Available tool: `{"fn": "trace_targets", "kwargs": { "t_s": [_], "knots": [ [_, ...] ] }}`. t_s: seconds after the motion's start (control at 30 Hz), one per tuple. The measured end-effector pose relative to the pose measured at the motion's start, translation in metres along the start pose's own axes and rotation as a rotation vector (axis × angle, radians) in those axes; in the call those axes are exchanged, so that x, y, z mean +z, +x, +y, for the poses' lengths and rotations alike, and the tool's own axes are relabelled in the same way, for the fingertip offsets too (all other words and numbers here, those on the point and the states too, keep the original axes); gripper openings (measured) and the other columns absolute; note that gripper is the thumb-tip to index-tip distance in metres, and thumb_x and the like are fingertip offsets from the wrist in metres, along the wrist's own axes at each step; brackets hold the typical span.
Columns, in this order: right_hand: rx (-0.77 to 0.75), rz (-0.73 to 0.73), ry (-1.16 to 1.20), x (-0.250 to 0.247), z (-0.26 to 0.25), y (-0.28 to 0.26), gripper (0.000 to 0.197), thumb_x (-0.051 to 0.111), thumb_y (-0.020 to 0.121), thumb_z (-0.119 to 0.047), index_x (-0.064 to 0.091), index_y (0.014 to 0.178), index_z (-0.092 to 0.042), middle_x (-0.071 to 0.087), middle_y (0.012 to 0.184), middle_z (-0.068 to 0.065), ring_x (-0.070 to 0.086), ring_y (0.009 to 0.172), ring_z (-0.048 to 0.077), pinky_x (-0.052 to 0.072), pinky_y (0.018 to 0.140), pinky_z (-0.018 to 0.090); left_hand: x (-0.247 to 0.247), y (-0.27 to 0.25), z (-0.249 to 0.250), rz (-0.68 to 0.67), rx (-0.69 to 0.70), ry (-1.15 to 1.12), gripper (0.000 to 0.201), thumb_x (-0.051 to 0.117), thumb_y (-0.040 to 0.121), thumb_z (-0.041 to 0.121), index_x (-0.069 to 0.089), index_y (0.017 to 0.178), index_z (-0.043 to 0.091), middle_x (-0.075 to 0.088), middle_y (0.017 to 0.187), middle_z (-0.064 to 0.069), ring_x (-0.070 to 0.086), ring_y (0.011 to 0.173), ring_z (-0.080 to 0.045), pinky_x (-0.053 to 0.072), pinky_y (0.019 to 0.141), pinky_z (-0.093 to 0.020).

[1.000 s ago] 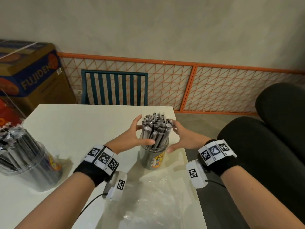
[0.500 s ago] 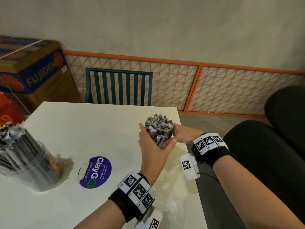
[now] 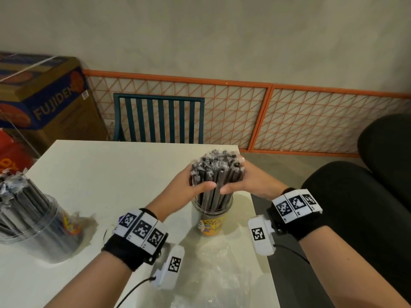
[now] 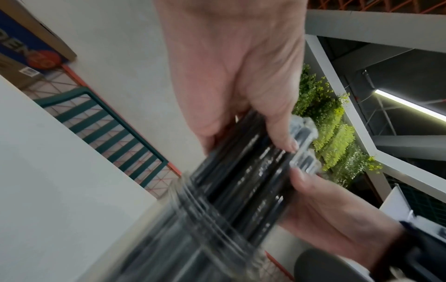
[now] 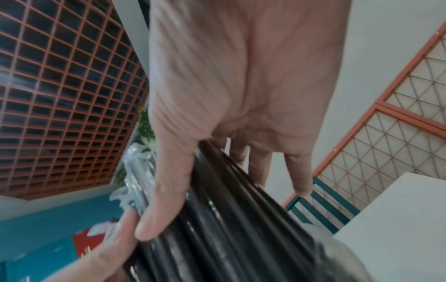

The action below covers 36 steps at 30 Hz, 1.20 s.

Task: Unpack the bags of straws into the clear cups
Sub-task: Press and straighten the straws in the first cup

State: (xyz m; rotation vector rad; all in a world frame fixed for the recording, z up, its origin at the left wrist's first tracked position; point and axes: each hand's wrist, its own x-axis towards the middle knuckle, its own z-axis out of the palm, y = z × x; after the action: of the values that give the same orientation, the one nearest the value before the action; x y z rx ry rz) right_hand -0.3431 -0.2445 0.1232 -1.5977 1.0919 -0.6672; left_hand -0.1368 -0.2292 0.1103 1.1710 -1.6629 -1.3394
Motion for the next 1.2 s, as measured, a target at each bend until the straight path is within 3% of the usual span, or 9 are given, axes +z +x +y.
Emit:
{"fn": "trace_targets", "kwargs": {
  "t_s": [0.17,0.43,0.5,0.6,0.67,0.73,0.9,1.07,1.2],
  "knots": [
    [0.052,-0.029,-0.067,0.013,0.02,-0.005,0.086,0.08,0.069,-0.002,0.033,0.14,-0.017,0.053,0.135,0.0,0.052,0.124,0.008,0.045,0.101,0.021,0.0,0.001,-0.006,-0.144,-0.014,0.047,0.064,0.07,0.079,0.025,0.039,0.135,0.026,0.056,0.129,0.01,0.053,0.118,-0.004,0.041,0.107,-0.037],
    [0.052,0.045,-0.065,0.023,0.03,-0.003,0.078,0.08,0.07,-0.008,0.04,0.137,-0.015,0.059,0.129,-0.002,0.056,0.117,0.004,0.046,0.095,0.014,0.039,-0.021,-0.02,0.264,0.12,-0.001,0.07,0.045,0.096,0.016,0.001,0.149,0.022,0.022,0.15,0.007,0.024,0.139,-0.006,0.022,0.112,-0.02],
    [0.047,0.062,-0.065,0.025,0.032,-0.001,0.079,0.082,0.068,-0.007,0.041,0.136,-0.013,0.06,0.128,-0.001,0.057,0.117,0.005,0.046,0.096,0.015,0.053,-0.025,-0.019,0.299,0.106,-0.068,0.065,0.036,0.098,0.023,-0.006,0.148,0.024,0.013,0.147,0.014,0.016,0.138,-0.001,0.017,0.109,-0.014],
    [0.022,0.084,-0.088,0.029,0.033,0.0,0.082,0.082,0.067,-0.009,0.04,0.137,-0.01,0.06,0.128,-0.001,0.056,0.116,0.001,0.044,0.093,0.01,0.064,-0.021,-0.018,0.289,0.085,-0.193,0.085,0.042,0.087,0.057,-0.011,0.147,0.027,0.009,0.153,0.012,0.012,0.142,-0.005,0.017,0.115,-0.025],
    [0.015,0.089,-0.088,0.031,0.034,0.001,0.081,0.08,0.07,-0.006,0.037,0.139,-0.007,0.057,0.131,0.0,0.055,0.115,-0.005,0.043,0.092,0.01,0.066,-0.016,-0.015,0.296,0.067,-0.236,0.104,0.055,0.073,0.06,-0.009,0.148,0.029,0.017,0.154,0.006,0.021,0.141,-0.008,0.023,0.116,-0.032],
    [0.012,0.114,-0.039,0.033,0.032,0.001,0.081,0.077,0.072,-0.001,0.034,0.14,-0.008,0.055,0.134,0.002,0.054,0.119,0.0,0.044,0.092,0.012,0.063,-0.012,-0.013,0.322,0.072,-0.164,0.1,0.069,0.074,0.041,0.002,0.149,0.028,0.028,0.15,0.001,0.032,0.137,-0.011,0.03,0.113,-0.034],
    [-0.018,0.17,-0.008,0.015,0.009,-0.007,0.079,0.081,0.069,-0.006,0.041,0.136,-0.014,0.061,0.127,-0.001,0.057,0.117,0.007,0.048,0.092,0.016,0.033,-0.006,0.001,0.303,0.137,-0.053,0.062,0.066,0.084,0.017,0.035,0.138,0.023,0.057,0.119,0.009,0.055,0.107,-0.002,0.045,0.087,-0.008],
    [0.071,-0.016,-0.135,0.014,0.011,-0.017,0.083,0.08,0.07,-0.005,0.034,0.135,-0.03,0.054,0.13,-0.009,0.051,0.121,0.006,0.041,0.103,0.018,0.002,-0.002,-0.011,-0.054,0.034,-0.076,0.07,0.072,0.078,0.015,0.036,0.137,0.025,0.055,0.13,0.005,0.053,0.12,-0.007,0.043,0.102,-0.027],
    [0.107,-0.007,-0.15,0.022,0.018,-0.019,0.081,0.077,0.074,-0.005,0.029,0.126,-0.042,0.053,0.125,-0.013,0.049,0.119,0.004,0.039,0.098,0.008,0.004,-0.002,-0.022,-0.06,0.017,-0.054,0.074,0.077,0.072,0.02,0.037,0.134,0.029,0.056,0.129,0.008,0.051,0.121,-0.002,0.043,0.1,-0.022]
  ]
}}
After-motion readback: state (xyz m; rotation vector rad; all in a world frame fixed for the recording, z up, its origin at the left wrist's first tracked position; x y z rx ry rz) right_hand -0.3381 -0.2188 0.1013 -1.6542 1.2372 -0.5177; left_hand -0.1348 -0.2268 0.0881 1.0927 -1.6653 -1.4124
